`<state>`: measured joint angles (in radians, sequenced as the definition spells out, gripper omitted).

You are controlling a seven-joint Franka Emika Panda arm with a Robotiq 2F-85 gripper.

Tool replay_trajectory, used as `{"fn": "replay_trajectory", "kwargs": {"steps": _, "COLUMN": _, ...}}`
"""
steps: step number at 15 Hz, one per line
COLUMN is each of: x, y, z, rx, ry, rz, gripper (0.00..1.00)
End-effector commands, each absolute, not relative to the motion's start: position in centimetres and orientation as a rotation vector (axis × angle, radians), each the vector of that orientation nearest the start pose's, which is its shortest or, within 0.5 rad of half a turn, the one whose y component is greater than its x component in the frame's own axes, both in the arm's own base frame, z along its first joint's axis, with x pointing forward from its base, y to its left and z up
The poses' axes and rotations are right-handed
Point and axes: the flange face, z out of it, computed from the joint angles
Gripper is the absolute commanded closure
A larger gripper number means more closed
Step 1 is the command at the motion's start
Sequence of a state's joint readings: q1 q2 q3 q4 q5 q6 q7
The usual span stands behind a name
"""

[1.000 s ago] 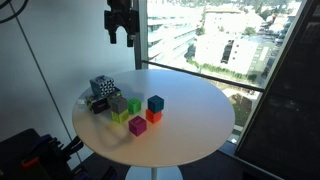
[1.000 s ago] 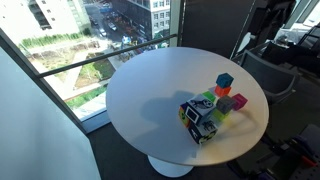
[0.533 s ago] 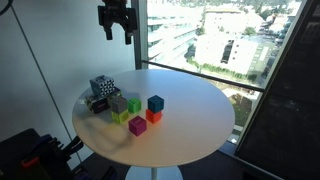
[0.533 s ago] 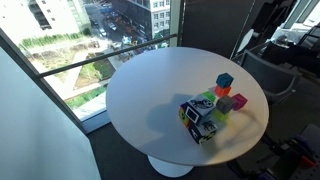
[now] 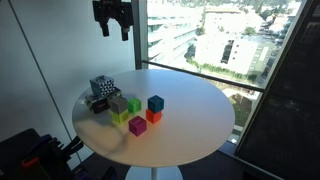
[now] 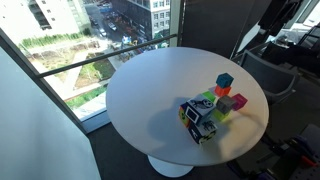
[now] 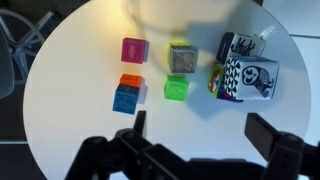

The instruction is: Put the blue block on the orange block

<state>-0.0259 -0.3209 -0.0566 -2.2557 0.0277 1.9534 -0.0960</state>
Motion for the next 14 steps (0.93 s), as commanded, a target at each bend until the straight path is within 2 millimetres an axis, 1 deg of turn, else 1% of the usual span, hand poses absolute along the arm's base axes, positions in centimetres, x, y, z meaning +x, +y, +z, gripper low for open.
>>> {"fn": "replay_trajectory", "kwargs": {"steps": 1, "x": 44.63, "y": -3.61, "z": 50.09, "rx": -3.099, "ry": 0.044, "rz": -0.066, "gripper": 0.00}}
{"fn": "replay_trajectory", "kwargs": {"steps": 4, "x": 44.78, "y": -3.54, "z": 49.98, "rx": -3.106, "ry": 0.053, "rz": -0.057, "gripper": 0.00}}
{"fn": "replay_trajectory", "kwargs": {"steps": 5, "x": 45.29, "y": -3.73, "z": 49.89, "rx": -3.099, "ry": 0.024, "rz": -0.047, "gripper": 0.00}}
{"fn": "replay_trajectory", "kwargs": {"steps": 14, "x": 45.23, "y": -3.68, "z": 49.70, "rx": -3.099, "ry": 0.029, "rz": -0.041, "gripper": 0.00}}
